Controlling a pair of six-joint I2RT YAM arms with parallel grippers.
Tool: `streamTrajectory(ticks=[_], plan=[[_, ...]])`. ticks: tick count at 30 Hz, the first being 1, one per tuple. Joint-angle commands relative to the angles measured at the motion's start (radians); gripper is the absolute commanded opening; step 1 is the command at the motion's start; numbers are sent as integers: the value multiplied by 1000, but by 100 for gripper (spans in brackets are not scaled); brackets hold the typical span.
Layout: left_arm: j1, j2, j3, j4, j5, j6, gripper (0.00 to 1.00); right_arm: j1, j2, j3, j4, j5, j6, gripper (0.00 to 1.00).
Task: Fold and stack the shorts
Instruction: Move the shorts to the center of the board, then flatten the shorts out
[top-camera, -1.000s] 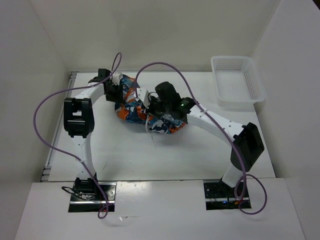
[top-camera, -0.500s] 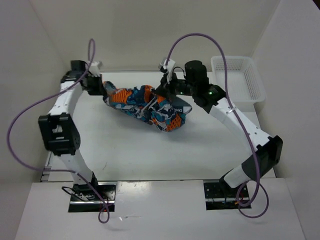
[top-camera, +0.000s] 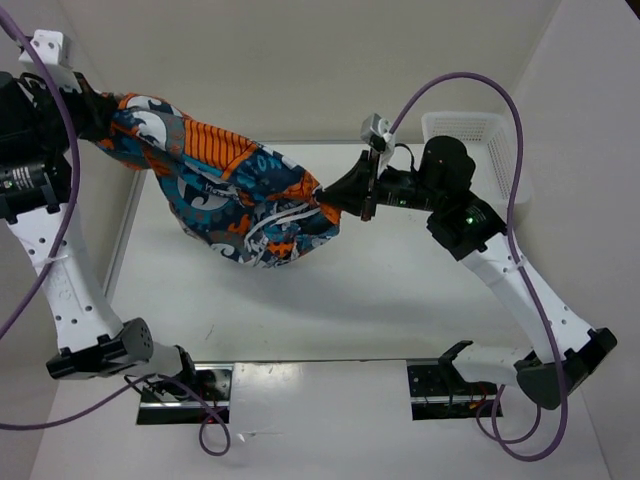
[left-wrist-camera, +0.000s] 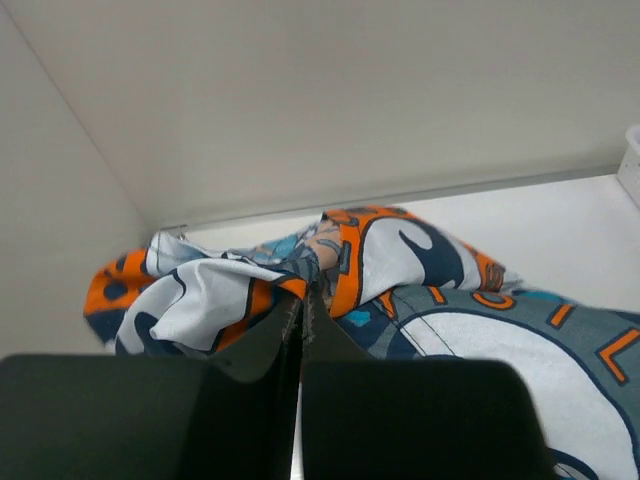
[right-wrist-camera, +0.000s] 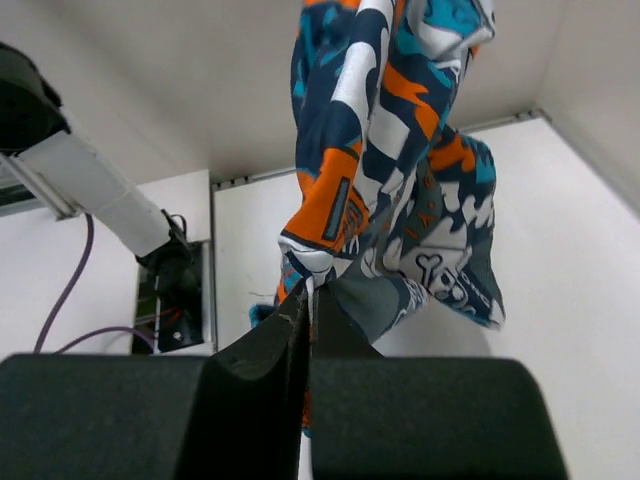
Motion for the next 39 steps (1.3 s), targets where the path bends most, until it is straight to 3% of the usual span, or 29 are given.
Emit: streamTrajectory(ticks=[1, 7, 11, 12, 13, 14, 15, 16, 17, 18, 20, 21, 24, 25, 27, 28, 32, 33, 36, 39], plan=[[12, 128, 88, 10, 9, 4, 0, -25, -24, -95, 69, -20, 107, 0], [-50, 386, 205, 54, -53, 4, 0, -271, 82, -258, 233, 15, 405, 0], [-196, 548, 269, 54, -87, 4, 1, -322, 223, -258, 242, 273, 420, 0], [-257, 626, 315, 54, -103, 4, 1, -322, 248, -239, 229, 305, 407, 8], [-287, 671, 346, 54, -119, 4, 3, -322, 274, -229, 228, 364, 407, 25], [-313, 716, 378, 54, -130, 4, 4, -322, 298, -229, 216, 392, 390, 48], [-351, 809, 410, 54, -130, 4, 8, -322, 344, -200, 205, 420, 370, 81], [-368, 852, 441, 63, -139, 4, 17, -322, 363, -191, 192, 457, 351, 90], [-382, 889, 490, 63, -149, 4, 50, -322, 380, -179, 182, 551, 309, 94], [-408, 932, 503, 63, -159, 4, 69, -322, 403, -142, 161, 608, 281, 100], [-419, 923, 503, 51, -172, 4, 98, -322, 403, -84, 150, 748, 179, 100], [-419, 906, 503, 51, -172, 4, 100, -322, 403, -68, 150, 758, 129, 98], [-419, 799, 434, 1, -201, 4, 100, -313, 383, -59, 164, 615, -47, 77], [-401, 764, 391, -24, -201, 4, 100, -304, 371, -59, 155, 586, -48, 58], [-376, 638, 257, -35, -183, 4, 100, -266, 381, -91, 136, 477, -64, 48], [-355, 594, 74, -45, -182, 4, 100, -244, 404, -102, 103, 453, -87, 46], [-331, 352, -296, -56, -225, 4, 100, -158, 528, -81, 15, 437, -137, 53], [-319, 314, -451, -56, -225, 4, 100, -158, 560, -64, 6, 446, -109, 55], [-298, 184, -690, -56, -199, 4, 100, -149, 665, 2, 6, 471, -100, 60], [-270, 104, -808, -56, -186, 4, 100, -149, 752, 77, 6, 471, -109, 60]])
